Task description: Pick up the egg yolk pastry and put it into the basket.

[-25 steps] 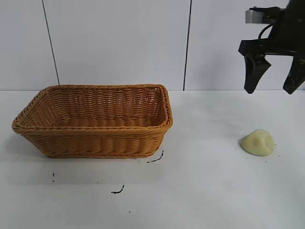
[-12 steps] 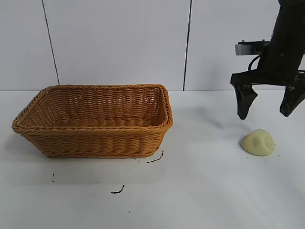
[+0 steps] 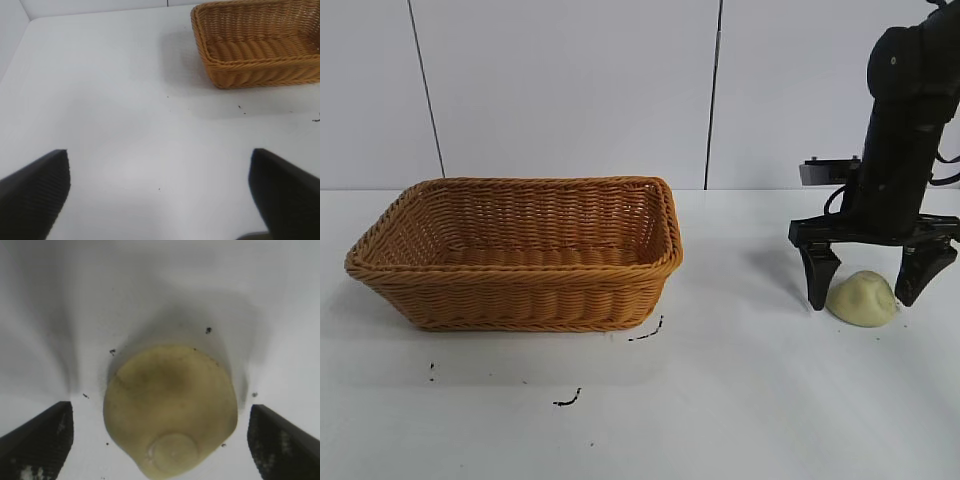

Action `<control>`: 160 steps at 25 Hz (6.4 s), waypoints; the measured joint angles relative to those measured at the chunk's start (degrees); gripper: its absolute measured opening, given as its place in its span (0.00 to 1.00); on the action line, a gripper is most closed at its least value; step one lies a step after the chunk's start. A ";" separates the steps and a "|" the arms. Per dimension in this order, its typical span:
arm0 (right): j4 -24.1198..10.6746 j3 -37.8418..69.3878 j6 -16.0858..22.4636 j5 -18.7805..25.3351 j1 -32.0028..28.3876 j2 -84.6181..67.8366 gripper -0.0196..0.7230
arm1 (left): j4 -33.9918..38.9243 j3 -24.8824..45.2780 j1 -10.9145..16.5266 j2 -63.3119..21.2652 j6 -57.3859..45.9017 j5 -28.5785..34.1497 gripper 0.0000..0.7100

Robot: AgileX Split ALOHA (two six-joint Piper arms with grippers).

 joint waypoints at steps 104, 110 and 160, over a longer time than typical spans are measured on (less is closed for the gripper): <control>0.00 -56.66 2.35 16.94 0.04 12.10 0.81 | 0.00 0.00 0.00 0.00 0.00 0.00 0.98; 3.02 -56.66 1.18 17.04 -3.19 12.10 0.81 | 0.00 0.00 0.00 0.00 0.00 0.00 0.98; 4.31 59.17 -4.12 6.85 -4.64 -117.84 0.81 | 0.00 0.00 0.00 0.00 0.00 0.00 0.98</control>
